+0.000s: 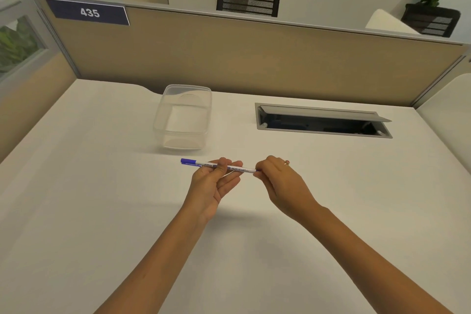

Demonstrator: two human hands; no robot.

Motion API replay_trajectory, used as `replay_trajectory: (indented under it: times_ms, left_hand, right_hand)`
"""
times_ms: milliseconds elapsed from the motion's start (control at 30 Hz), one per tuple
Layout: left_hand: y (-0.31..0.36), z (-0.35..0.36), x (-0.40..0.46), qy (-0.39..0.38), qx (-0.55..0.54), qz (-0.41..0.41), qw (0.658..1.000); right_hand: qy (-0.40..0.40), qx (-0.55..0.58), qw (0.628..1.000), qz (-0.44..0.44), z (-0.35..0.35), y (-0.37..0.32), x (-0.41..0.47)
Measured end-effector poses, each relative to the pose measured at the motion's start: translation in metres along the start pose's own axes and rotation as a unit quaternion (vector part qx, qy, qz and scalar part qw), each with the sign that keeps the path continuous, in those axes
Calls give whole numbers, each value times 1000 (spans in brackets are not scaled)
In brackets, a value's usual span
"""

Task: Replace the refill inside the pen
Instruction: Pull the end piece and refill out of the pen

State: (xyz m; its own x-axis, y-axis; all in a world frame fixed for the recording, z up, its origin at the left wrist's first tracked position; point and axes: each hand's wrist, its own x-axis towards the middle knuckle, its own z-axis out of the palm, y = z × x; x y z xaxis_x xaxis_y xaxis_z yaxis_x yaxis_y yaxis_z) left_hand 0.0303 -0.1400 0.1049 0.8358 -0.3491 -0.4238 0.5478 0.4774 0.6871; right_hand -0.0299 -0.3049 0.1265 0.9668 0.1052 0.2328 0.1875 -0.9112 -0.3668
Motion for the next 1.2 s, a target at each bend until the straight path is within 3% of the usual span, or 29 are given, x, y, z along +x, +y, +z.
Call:
replay_trajectory:
  times_ms: [200, 400, 567, 700, 733, 767, 800, 900, 967, 1067, 1200]
  left_hand:
    - [-2, -1, -1, -12, 3, 12, 1000]
    - [-1, -2, 0, -45, 30, 50, 997]
    - [3, -5, 4, -81, 73, 82, 991]
    - [1, -11, 6, -111, 98, 103, 984]
    - [1, -12, 6, -112, 98, 104, 983]
    - [0, -13, 7, -112, 94, 102, 984]
    - [-1, -14, 7, -109, 86, 98, 985]
    - [-4, -14, 6, -95, 49, 87, 990]
    - [-5, -14, 6, -82, 23, 79, 993]
    - [-5, -12, 5, -73, -7, 68, 995]
    - [-7, -7, 4, -75, -27, 66, 995]
  right_hand:
    - [-1, 91, 995, 34, 3, -5, -1]
    - [-7, 273, 945, 181, 4, -19, -1]
    - [-66, 444, 835, 319, 4, -22, 1]
    - [-112, 625, 647, 422, 2, -19, 3]
    - [-128, 639, 627, 426, 1, -17, 4]
    - [-147, 633, 634, 419, -1, -15, 4]
    - [-162, 601, 673, 399, -2, -13, 5]
    - [-150, 376, 875, 267, -3, -14, 4]
    - [-83, 216, 960, 158, 1, -11, 3]
    - [-9, 103, 994, 26, 3, -5, 3]
    - [-3, 56, 998, -13, 0, 1, 6]
